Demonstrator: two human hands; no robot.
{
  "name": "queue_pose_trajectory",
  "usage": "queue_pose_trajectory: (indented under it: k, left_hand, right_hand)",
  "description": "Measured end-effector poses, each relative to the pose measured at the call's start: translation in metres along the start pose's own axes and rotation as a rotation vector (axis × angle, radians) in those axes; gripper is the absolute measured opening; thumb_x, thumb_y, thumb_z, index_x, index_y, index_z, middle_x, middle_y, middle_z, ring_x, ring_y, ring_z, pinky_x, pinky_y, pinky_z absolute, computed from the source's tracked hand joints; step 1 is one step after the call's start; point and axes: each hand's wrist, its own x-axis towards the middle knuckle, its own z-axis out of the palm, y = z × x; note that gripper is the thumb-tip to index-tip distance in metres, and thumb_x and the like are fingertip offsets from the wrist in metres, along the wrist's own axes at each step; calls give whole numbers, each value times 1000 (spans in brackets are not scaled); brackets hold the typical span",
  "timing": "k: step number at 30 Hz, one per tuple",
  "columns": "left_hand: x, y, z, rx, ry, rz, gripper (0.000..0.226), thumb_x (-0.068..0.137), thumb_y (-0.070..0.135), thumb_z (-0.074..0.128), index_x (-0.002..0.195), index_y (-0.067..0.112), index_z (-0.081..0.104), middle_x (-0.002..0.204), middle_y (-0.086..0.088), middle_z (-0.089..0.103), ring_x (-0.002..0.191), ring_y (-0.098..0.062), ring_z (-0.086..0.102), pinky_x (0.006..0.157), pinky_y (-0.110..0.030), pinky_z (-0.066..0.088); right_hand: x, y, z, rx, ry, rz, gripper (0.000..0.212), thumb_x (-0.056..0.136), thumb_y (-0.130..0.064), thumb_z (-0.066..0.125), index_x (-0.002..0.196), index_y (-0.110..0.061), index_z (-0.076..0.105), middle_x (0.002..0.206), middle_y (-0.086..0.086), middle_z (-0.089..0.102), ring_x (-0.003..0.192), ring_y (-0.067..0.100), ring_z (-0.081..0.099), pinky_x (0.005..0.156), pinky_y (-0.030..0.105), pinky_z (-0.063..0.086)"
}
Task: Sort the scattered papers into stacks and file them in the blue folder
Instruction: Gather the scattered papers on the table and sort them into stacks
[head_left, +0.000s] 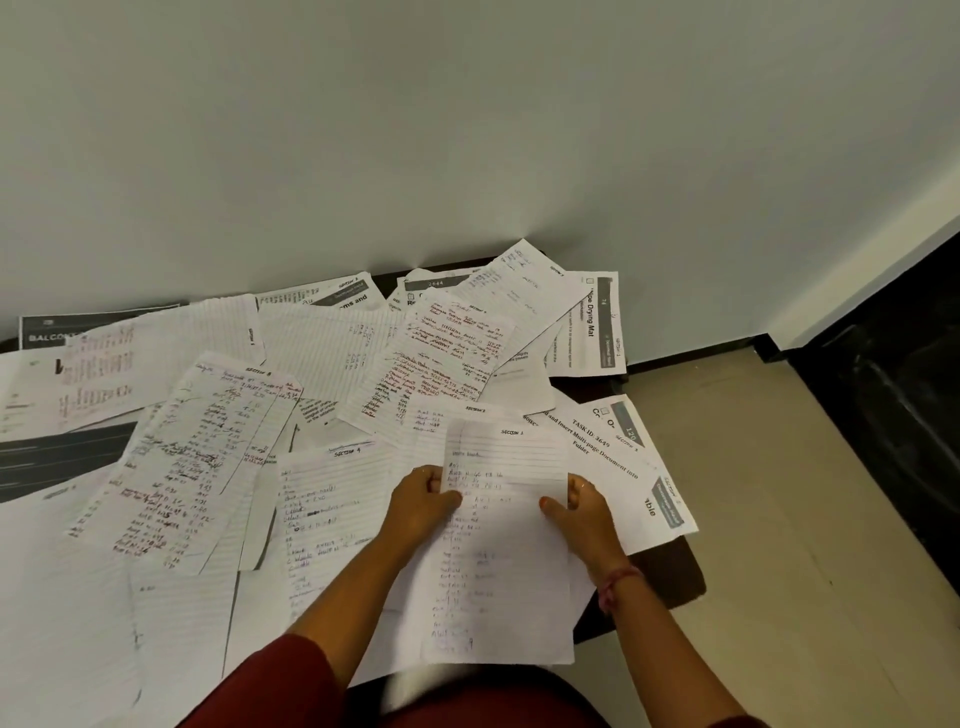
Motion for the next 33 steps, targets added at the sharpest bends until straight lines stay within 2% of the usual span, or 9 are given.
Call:
queue_pose_trajectory:
  k: [6, 10, 13, 16, 19, 21, 23, 29, 33]
  left_hand:
    - [7, -12, -8, 109, 50, 79, 14, 87, 11, 65, 98, 14, 57, 91, 2, 65, 76, -8, 60, 61, -13, 46]
    - [20, -16, -12, 296, 153, 154, 7, 86, 17, 65, 86, 15, 59, 92, -2, 59, 89, -21, 59, 68, -21, 44]
    - [28, -16, -17, 356, 231, 144, 27, 86, 19, 66, 111, 8, 62, 120, -12, 51, 115, -28, 47, 96, -33, 39]
    - [31, -11, -25, 294, 272, 105, 51, 86, 17, 67, 131, 2, 50, 135, -17, 45, 128, -32, 38, 106, -39, 33]
    - [38, -10, -31, 181, 280, 74, 61, 85, 14, 67, 137, -3, 40, 134, -19, 48, 121, -28, 48, 98, -30, 41]
    - [40, -10, -34, 141, 279, 57, 57, 87, 10, 66, 136, -4, 40, 122, -16, 52, 95, -17, 55, 76, -10, 43]
    - [41, -10, -36, 105, 274, 40, 53, 88, 8, 65, 134, -3, 41, 106, -11, 52, 74, -5, 48, 57, -3, 40]
    - [46, -11, -38, 27, 258, 22, 40, 89, 18, 67, 124, 9, 51, 98, -3, 58, 85, -12, 54, 71, -19, 40]
    - [45, -11, -38, -3, 208, 50, 12, 91, 18, 63, 89, 6, 63, 77, -4, 59, 69, -13, 53, 63, -21, 42]
  right_hand:
    - [-3, -6, 18, -145, 83, -121, 14, 93, -21, 60, 105, -16, 58, 97, -7, 60, 87, 8, 57, 70, 9, 43]
    - [0, -8, 31, -112, 205, -101, 20, 97, -26, 52, 85, -13, 60, 73, -4, 57, 65, 7, 50, 53, 11, 38]
    - [6, -12, 41, -19, 277, -42, 25, 96, -24, 54, 75, -12, 59, 71, -2, 56, 66, 11, 50, 55, 16, 37]
    - [11, -17, 51, 43, 321, -21, 36, 94, -20, 57, 59, -15, 51, 59, -4, 52, 55, 7, 46, 50, 16, 35]
    - [17, -21, 58, 56, 345, -11, 30, 93, -18, 60, 67, -3, 62, 63, 4, 61, 56, 9, 51, 51, 15, 42]
    - [21, -24, 62, 62, 356, 3, 31, 91, -15, 61, 63, -4, 59, 59, 2, 59, 53, 7, 49, 47, 9, 39]
    - [26, -27, 64, 58, 359, 15, 34, 91, -14, 61, 58, -10, 55, 55, -3, 56, 50, 5, 46, 43, 7, 35]
    - [35, -28, 71, 83, 364, 64, 31, 90, -15, 62, 69, 8, 63, 61, 4, 63, 55, 13, 53, 49, 18, 43]
    - [39, -26, 74, 119, 378, 81, 31, 89, -16, 62, 74, 12, 62, 66, 13, 65, 58, 17, 53, 55, 26, 46]
